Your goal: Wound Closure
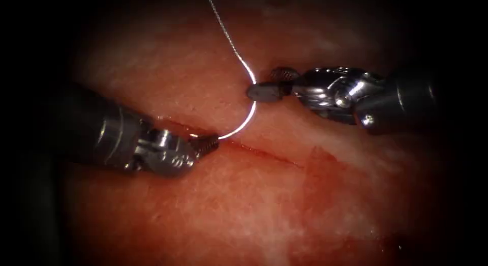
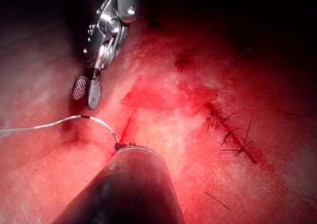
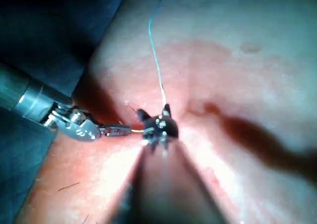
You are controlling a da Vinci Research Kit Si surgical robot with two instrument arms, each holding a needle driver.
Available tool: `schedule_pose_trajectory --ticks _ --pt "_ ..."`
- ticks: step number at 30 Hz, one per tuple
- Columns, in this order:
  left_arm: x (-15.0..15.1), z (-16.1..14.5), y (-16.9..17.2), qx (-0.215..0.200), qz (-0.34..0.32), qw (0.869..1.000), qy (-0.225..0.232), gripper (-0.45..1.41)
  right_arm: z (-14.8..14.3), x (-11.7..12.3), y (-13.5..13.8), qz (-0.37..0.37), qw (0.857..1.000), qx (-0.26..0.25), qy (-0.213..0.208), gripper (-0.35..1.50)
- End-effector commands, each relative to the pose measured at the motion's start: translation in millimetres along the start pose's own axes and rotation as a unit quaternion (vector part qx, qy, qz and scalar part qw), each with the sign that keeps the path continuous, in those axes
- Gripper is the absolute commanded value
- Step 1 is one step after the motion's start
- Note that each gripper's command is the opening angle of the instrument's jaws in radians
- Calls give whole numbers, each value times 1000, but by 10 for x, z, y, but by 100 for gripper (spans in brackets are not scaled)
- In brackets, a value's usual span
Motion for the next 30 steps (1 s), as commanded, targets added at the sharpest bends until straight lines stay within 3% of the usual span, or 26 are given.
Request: schedule_pose_trajectory --ticks 1,7,16,17,19,21,30 --pt "5 -1 12 -1 7 1000 -3 -45 10 -7 -6 -2 1000 -6 -4 84" --pt "16 -7 11 9 19 1000 -11 -45 22 1 -10 -19 999 -45 -11 89" --pt "16 -9 12 8 22 1000 -12 -45 39 6 -8 -53 995 -88 -16 79" --pt "16 -9 12 8 22 1000 -12 -45 41 6 -7 -56 994 -89 -16 74" --pt "16 -9 12 8 21 1000 -10 -45 42 5 -4 -56 994 -90 -15 14" --pt "16 -9 12 7 21 1000 -9 -45 43 6 -3 -56 994 -91 -17 -35" --pt "17 -13 8 5 27 1000 0 -45 49 9 -2 -94 990 -106 -24 -35"
